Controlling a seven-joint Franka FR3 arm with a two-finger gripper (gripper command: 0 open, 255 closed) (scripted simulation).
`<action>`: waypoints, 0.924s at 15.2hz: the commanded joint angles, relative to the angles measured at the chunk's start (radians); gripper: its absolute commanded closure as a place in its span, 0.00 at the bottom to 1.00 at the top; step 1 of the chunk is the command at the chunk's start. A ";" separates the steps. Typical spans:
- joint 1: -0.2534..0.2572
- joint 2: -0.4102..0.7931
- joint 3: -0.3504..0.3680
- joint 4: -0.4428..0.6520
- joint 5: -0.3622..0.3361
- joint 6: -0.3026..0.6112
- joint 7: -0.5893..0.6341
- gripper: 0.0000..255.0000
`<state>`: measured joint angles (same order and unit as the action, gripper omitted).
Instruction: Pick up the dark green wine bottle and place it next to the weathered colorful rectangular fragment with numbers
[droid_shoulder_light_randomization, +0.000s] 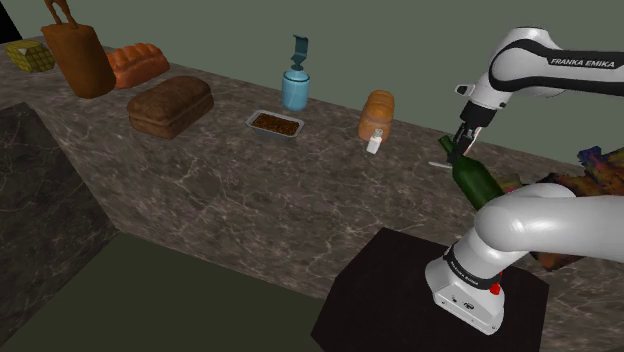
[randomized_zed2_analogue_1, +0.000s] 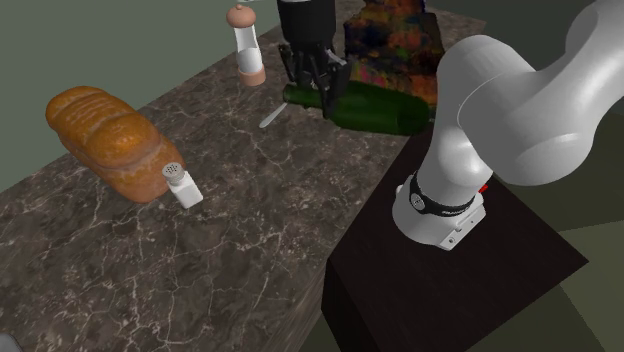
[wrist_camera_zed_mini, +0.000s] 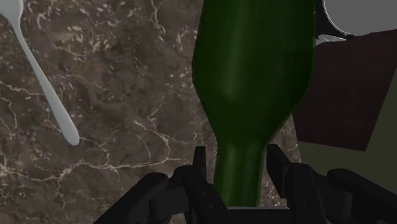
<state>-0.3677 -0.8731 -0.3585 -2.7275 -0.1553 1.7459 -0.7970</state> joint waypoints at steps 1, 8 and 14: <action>-0.009 0.008 -0.005 -0.028 -0.026 0.032 -0.007 1.00; -0.016 0.042 -0.032 -0.104 -0.048 0.141 -0.015 1.00; -0.020 0.089 -0.058 -0.162 -0.068 0.244 -0.021 1.00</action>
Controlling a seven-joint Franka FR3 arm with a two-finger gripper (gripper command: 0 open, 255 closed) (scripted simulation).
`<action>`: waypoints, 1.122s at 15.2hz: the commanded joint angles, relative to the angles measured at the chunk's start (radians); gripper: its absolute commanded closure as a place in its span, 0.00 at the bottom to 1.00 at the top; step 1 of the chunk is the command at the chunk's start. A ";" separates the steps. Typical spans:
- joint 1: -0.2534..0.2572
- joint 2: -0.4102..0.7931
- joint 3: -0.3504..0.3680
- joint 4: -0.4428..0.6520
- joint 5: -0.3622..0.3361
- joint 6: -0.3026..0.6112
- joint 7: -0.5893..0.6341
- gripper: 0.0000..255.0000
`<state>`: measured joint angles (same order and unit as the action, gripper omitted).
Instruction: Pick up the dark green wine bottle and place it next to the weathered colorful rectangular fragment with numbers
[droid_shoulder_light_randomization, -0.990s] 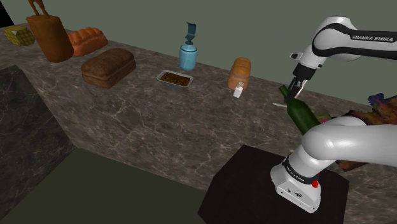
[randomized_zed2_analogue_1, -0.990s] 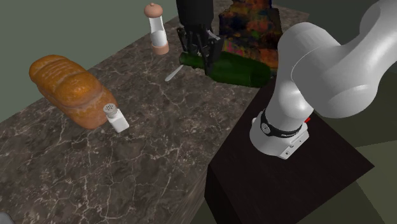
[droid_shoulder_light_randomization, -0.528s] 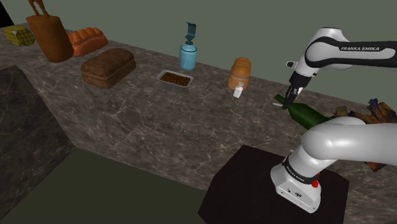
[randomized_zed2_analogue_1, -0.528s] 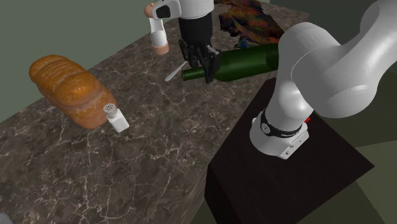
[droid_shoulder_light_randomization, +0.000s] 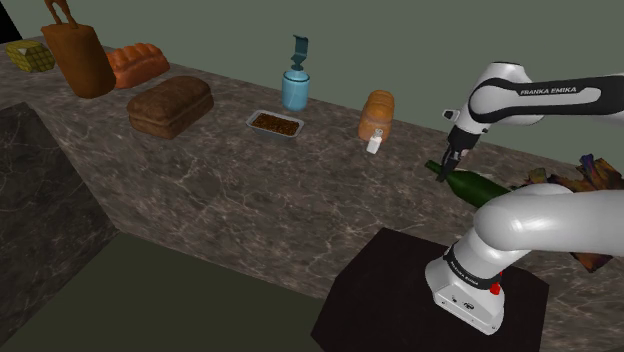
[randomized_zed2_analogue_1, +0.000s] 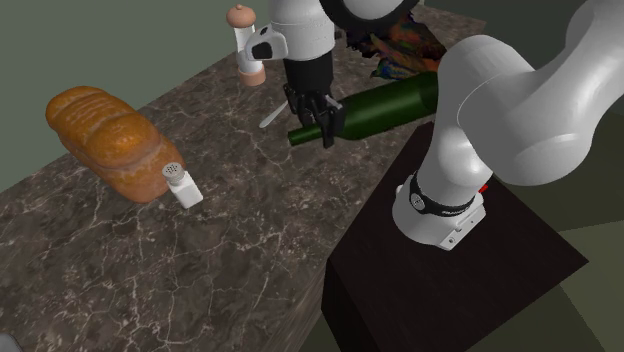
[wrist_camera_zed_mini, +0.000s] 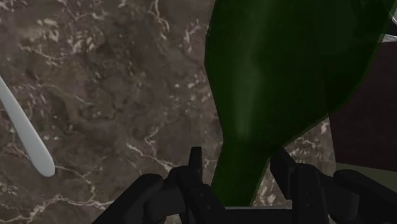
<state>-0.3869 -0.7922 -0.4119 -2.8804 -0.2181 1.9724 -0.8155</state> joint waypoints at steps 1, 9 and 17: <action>-0.001 0.018 -0.009 -0.018 -0.008 0.036 -0.004 1.00; -0.002 0.051 -0.024 -0.043 -0.018 0.093 -0.009 1.00; -0.002 0.050 -0.023 -0.043 -0.017 0.092 -0.008 0.00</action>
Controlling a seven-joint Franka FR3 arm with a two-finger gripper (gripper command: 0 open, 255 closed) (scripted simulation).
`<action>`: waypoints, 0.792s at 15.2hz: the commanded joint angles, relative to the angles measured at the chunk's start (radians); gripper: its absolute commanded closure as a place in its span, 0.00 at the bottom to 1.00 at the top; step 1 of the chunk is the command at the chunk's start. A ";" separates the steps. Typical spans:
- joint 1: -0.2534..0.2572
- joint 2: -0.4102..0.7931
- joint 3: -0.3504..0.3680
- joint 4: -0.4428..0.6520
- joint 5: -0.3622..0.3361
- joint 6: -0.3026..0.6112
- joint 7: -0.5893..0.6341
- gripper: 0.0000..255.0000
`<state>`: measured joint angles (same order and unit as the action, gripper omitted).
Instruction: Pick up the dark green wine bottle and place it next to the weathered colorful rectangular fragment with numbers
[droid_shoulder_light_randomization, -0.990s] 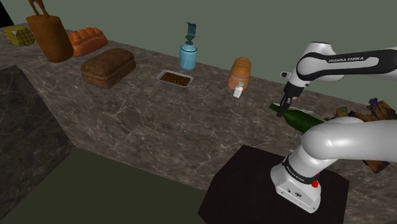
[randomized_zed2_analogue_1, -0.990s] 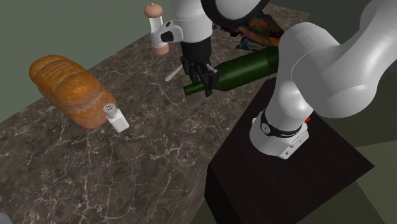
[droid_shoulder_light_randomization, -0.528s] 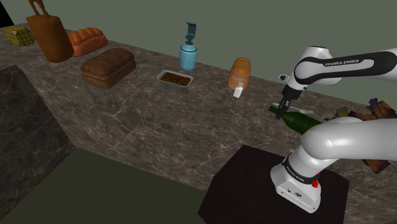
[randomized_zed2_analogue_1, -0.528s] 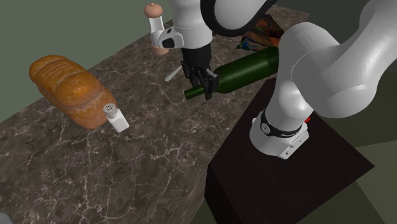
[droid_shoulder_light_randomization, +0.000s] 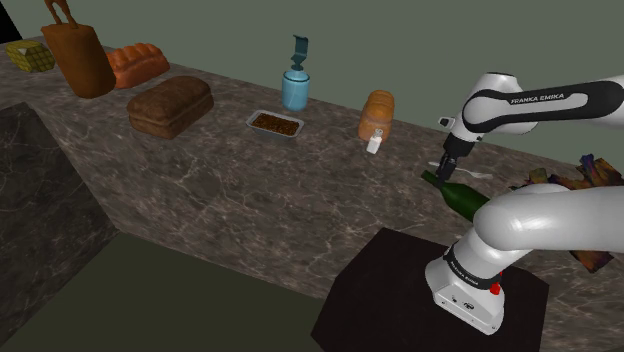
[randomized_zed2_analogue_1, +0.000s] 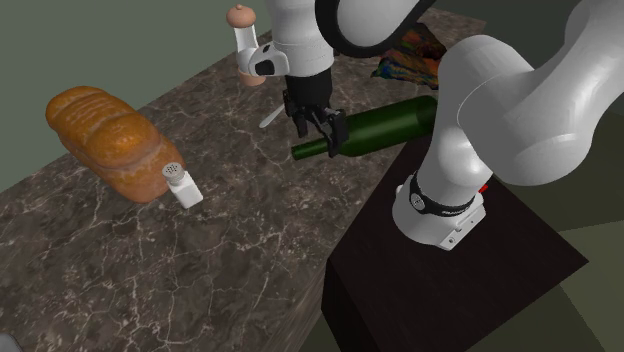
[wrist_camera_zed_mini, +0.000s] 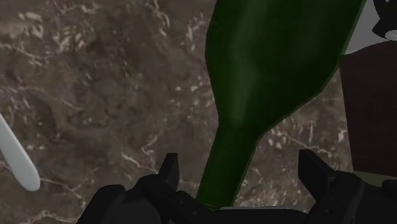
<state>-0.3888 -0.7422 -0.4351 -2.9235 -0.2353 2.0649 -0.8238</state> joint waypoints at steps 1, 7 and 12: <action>0.000 0.001 0.000 0.000 0.000 0.000 0.000 0.00; 0.006 -0.054 0.030 0.104 0.026 -0.155 0.000 0.00; 0.006 -0.053 0.030 0.104 0.026 -0.155 0.000 0.00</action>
<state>-0.3827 -0.7955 -0.4051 -2.8198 -0.2089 1.9107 -0.8240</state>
